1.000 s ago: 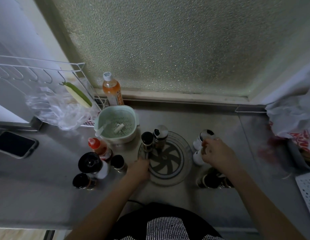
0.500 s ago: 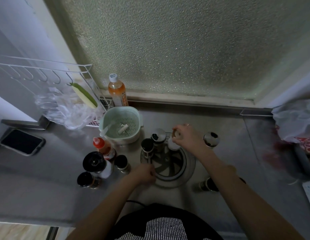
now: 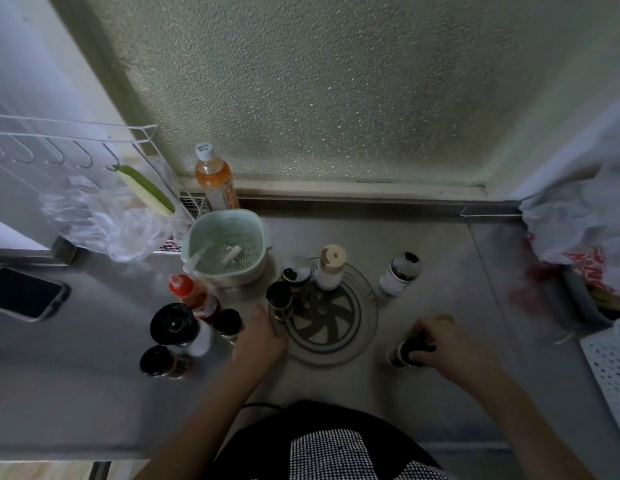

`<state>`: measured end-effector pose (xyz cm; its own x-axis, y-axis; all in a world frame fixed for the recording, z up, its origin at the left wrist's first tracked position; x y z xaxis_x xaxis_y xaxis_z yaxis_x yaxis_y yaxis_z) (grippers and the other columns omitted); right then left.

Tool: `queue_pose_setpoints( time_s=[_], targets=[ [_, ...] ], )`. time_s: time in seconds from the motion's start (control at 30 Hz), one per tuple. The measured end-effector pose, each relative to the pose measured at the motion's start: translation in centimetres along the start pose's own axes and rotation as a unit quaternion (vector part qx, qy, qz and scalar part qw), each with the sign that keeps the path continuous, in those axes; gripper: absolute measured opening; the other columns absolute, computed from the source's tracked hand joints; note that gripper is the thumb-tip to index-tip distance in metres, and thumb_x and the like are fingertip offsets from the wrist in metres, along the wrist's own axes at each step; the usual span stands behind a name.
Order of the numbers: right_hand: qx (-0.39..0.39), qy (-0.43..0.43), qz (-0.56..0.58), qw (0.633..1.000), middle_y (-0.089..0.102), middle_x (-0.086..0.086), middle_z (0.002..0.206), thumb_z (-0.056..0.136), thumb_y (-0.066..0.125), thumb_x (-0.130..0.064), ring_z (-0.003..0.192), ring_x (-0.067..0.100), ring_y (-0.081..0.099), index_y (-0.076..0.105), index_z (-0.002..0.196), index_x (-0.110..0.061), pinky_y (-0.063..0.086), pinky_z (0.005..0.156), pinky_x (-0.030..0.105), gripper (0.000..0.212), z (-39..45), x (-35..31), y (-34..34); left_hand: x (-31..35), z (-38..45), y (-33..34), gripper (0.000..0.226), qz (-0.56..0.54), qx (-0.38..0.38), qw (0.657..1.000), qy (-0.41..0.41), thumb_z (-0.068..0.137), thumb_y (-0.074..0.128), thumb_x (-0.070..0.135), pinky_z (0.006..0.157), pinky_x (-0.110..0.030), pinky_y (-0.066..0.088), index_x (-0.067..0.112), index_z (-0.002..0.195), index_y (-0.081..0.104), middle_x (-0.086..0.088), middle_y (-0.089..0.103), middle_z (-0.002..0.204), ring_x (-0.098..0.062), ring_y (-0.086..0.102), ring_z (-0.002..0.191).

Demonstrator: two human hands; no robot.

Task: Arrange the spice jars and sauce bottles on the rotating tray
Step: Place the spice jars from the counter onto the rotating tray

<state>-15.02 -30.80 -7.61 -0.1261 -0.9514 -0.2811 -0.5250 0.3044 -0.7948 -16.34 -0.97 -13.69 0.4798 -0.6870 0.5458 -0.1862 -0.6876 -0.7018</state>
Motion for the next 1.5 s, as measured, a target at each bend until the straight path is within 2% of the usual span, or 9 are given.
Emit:
queue_pose_setpoints(
  time_s=[0.13, 0.3, 0.53, 0.67, 0.97, 1.13, 1.23, 1.33, 1.5],
  targets=[
    [-0.014, -0.030, -0.021, 0.999, 0.058, 0.003, 0.109, 0.078, 0.067, -0.044, 0.100, 0.020, 0.056, 0.053, 0.116, -0.023, 0.046, 0.080, 0.032, 0.045, -0.2, -0.8, 1.6, -0.3, 0.1, 0.7, 0.036, -0.019, -0.042, 0.999, -0.003, 0.087, 0.048, 0.016, 0.070, -0.050, 0.056, 0.005, 0.116, 0.029, -0.026, 0.061, 0.102, -0.042, 0.065, 0.082],
    [0.093, -0.052, 0.077, 0.991, 0.061, 0.011, 0.103, 0.093, 0.046, -0.014, 0.091, 0.024, 0.056, 0.060, 0.111, -0.017, 0.042, 0.071, 0.033, 0.023, 0.2, -2.2, 2.5, 0.0, 0.1, 0.8, 0.056, -0.063, -0.061, 0.996, -0.006, 0.088, 0.046, 0.014, 0.051, -0.027, 0.046, 0.013, 0.138, 0.020, -0.023, 0.064, 0.102, -0.035, 0.066, 0.067],
    [0.103, -0.061, 0.115, 0.986, 0.061, 0.006, 0.096, 0.077, 0.068, -0.009, 0.093, 0.022, 0.058, 0.062, 0.091, -0.020, 0.040, 0.074, 0.025, 0.019, -0.3, -2.8, 2.1, -1.1, 0.0, 2.1, 0.055, -0.100, -0.089, 0.990, -0.046, 0.080, 0.055, 0.010, 0.063, -0.043, 0.059, 0.008, 0.126, 0.026, -0.027, 0.065, 0.095, -0.041, 0.067, 0.074],
    [0.211, -0.119, 0.156, 0.958, 0.061, -0.002, 0.091, 0.077, 0.070, -0.013, 0.085, 0.017, 0.059, 0.065, 0.096, -0.020, 0.046, 0.074, 0.029, 0.020, -0.2, -5.8, -2.5, -0.7, -0.8, 3.0, 0.056, -0.146, -0.121, 0.980, -0.065, 0.081, 0.055, 0.008, 0.036, -0.029, 0.050, 0.018, 0.120, 0.017, -0.012, 0.057, 0.065, -0.023, 0.055, 0.037],
    [0.076, -0.193, 0.082, 0.975, 0.060, 0.009, 0.120, 0.084, 0.062, -0.006, 0.114, 0.023, 0.053, 0.059, 0.114, -0.012, 0.038, 0.089, 0.025, 0.031, 8.0, -11.6, -2.4, -1.4, -0.6, 3.7, 0.055, -0.182, -0.081, 0.980, -0.021, 0.079, 0.063, 0.008, 0.050, -0.034, 0.049, 0.019, 0.108, 0.017, -0.022, 0.059, 0.094, -0.024, 0.057, 0.058],
    [0.048, -0.213, 0.134, 0.967, 0.045, 0.005, 0.141, 0.086, 0.058, -0.001, 0.111, 0.021, 0.052, 0.040, 0.139, -0.016, 0.039, 0.104, 0.025, 0.058, 7.9, -11.4, -2.6, -1.6, -0.5, 3.7, 0.065, -0.194, -0.113, 0.974, -0.025, 0.081, 0.056, 0.006, 0.038, -0.029, 0.049, 0.025, 0.124, 0.012, -0.014, 0.057, 0.075, -0.023, 0.054, 0.040],
    [0.127, -0.179, 0.167, 0.961, 0.055, 0.001, 0.124, 0.086, 0.060, -0.005, 0.079, 0.007, 0.049, 0.041, 0.138, -0.023, 0.044, 0.070, 0.008, 0.059, 5.3, -8.1, -4.7, -1.5, -0.4, 3.4, 0.062, -0.195, -0.099, 0.975, -0.026, 0.080, 0.055, 0.002, 0.034, -0.027, 0.048, 0.025, 0.121, 0.015, -0.014, 0.059, 0.069, -0.021, 0.054, 0.035],
    [0.197, -0.059, 0.159, 0.966, 0.064, 0.008, 0.112, 0.085, 0.063, -0.022, 0.087, 0.022, 0.060, 0.053, 0.123, -0.027, 0.047, 0.078, 0.031, 0.039, 2.4, -2.1, -5.4, -1.7, 0.0, 3.6, 0.058, -0.198, -0.081, 0.976, -0.034, 0.078, 0.054, 0.000, 0.034, -0.026, 0.049, 0.018, 0.123, 0.022, -0.011, 0.060, 0.069, -0.021, 0.058, 0.037],
    [0.020, 0.085, 0.080, 0.993, 0.059, 0.011, 0.122, 0.078, 0.071, -0.034, 0.109, 0.028, 0.056, 0.053, 0.123, -0.024, 0.042, 0.087, 0.032, 0.049, 0.8, 3.0, -2.0, -2.8, 0.6, 5.3, 0.057, -0.251, -0.119, 0.958, -0.074, 0.072, 0.062, 0.004, 0.048, -0.037, 0.055, 0.009, 0.119, 0.031, -0.025, 0.064, 0.073, -0.028, 0.063, 0.047]
  ],
)
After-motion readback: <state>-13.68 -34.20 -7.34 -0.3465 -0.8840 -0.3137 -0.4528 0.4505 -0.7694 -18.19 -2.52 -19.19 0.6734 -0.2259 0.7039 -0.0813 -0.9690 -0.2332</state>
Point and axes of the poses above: each hand's wrist, its own z-axis towards the middle knuckle, its own y-axis out of the palm, x = y × z, the point moved 1 cm from there along z, towards the middle knuckle
